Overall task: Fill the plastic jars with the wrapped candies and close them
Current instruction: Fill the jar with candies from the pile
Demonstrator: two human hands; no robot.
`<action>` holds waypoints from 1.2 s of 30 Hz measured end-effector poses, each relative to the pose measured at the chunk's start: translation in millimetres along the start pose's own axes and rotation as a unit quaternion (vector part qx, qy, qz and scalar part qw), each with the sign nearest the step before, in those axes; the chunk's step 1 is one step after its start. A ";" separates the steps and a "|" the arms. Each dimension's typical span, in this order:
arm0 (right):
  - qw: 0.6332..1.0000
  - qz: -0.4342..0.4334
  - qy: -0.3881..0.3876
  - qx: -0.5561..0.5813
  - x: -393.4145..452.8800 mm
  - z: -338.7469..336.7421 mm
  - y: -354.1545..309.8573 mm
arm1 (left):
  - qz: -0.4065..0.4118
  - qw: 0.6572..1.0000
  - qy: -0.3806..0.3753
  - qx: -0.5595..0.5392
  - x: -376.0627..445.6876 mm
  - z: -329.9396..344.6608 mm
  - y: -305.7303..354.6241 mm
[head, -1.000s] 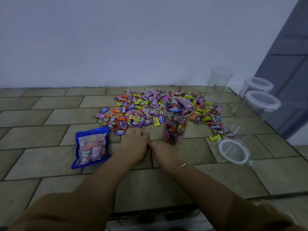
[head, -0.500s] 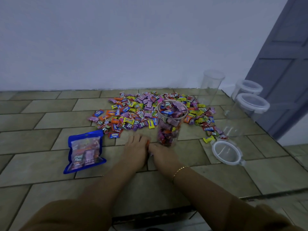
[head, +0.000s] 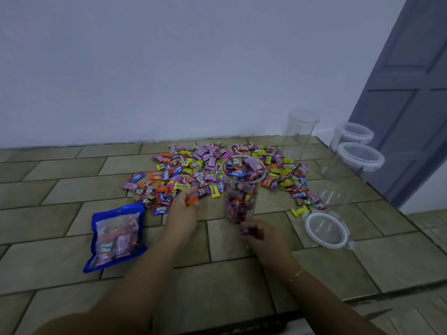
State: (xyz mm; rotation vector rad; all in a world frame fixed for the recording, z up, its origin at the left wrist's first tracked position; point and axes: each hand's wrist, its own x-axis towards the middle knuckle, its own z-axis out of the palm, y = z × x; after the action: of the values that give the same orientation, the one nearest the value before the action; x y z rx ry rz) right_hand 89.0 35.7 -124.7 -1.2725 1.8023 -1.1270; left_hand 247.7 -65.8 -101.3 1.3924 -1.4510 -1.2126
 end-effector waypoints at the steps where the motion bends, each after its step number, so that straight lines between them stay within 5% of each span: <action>1: 0.999 0.013 0.017 0.037 -0.1 -6.8 -2.0 | -0.014 0.999 0.002 -0.052 2.2 0.3 9.7; 5: 0.985 0.016 0.141 0.096 7.9 -37.4 -20.1 | -0.011 0.986 0.006 -0.166 12.5 4.1 46.2; 10: 0.974 -0.096 0.183 0.094 32.8 -64.5 -56.1 | 0.041 0.971 -0.017 -0.233 13.0 23.5 92.6; 18: 0.973 -0.198 0.121 0.010 63.7 -67.5 -97.8 | 0.050 0.977 -0.043 -0.204 9.5 42.6 121.9; 28: 0.981 -0.183 -0.004 -0.057 63.3 -77.4 -96.3 | 0.002 0.987 -0.081 -0.140 1.5 38.6 119.7; 36: 0.982 -0.169 -0.033 -0.073 68.0 -85.4 -93.4 | 0.019 0.993 -0.109 -0.041 3.6 31.3 105.2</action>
State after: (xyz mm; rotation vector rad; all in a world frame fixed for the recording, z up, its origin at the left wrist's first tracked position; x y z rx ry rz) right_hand 29.8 -20.1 -6.4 -1.7322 1.6860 -1.1286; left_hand 190.4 -71.1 -7.8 1.2019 -1.5476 -1.4188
